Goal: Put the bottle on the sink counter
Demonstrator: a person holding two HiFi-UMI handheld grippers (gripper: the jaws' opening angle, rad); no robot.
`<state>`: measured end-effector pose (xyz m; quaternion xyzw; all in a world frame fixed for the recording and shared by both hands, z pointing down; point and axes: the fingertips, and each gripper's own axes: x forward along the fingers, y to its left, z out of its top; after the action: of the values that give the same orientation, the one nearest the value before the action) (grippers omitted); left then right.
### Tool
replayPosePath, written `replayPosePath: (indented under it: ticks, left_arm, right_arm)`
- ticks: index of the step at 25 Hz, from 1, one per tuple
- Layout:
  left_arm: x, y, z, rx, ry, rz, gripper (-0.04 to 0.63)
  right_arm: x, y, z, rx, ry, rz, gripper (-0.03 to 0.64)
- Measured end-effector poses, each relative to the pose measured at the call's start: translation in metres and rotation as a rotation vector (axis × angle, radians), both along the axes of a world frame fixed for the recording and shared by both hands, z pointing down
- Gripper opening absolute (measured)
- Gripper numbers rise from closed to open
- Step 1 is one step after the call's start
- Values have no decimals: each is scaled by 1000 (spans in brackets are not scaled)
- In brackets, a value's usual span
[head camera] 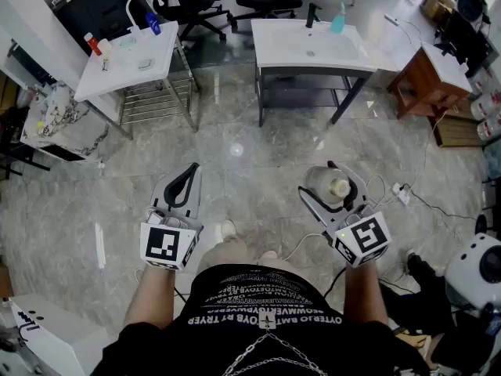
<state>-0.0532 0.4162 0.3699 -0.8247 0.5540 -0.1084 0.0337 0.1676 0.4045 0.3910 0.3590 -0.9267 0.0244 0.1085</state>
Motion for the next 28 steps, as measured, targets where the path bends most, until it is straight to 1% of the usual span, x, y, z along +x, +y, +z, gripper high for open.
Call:
replayPosePath:
  ticks: [3,7,10,14,19,21,24,26,28]
  left_arm:
    - [1,0,-2,12,-17,22,6]
    - [-7,-13,-2,13,6,47,6]
    - [-17,-26,-5,47,4,56,6]
    - [-41,-43,-8,57,18,75,6]
    - [-76,-64,-16,111,-25,112,6]
    - [-96,-72,-15,108,-23,116,6]
    - [-123,-87,-14,106,-1,123,6]
    - [-135,-95,-9,102,1,131,6]
    - [-141,-101,-4,89,2,140,6]
  right_arm:
    - [-2,1,1,-15,-13,17,333]
    - [-14,-12,-5,-24,-39,31,331]
    - [-30,-25,-12,-13,-48,29,331]
    - [-57,-37,-22,4,-48,37,331]
    - [-90,-50,-28,19,-45,72,331]
    - [-104,-57,-29,27,-39,88,331]
    - [-124,-69,-30,38,-15,110,331]
    - [-133,-74,-27,39,8,124,331]
    - [-139,-79,-26,36,8,139,331]
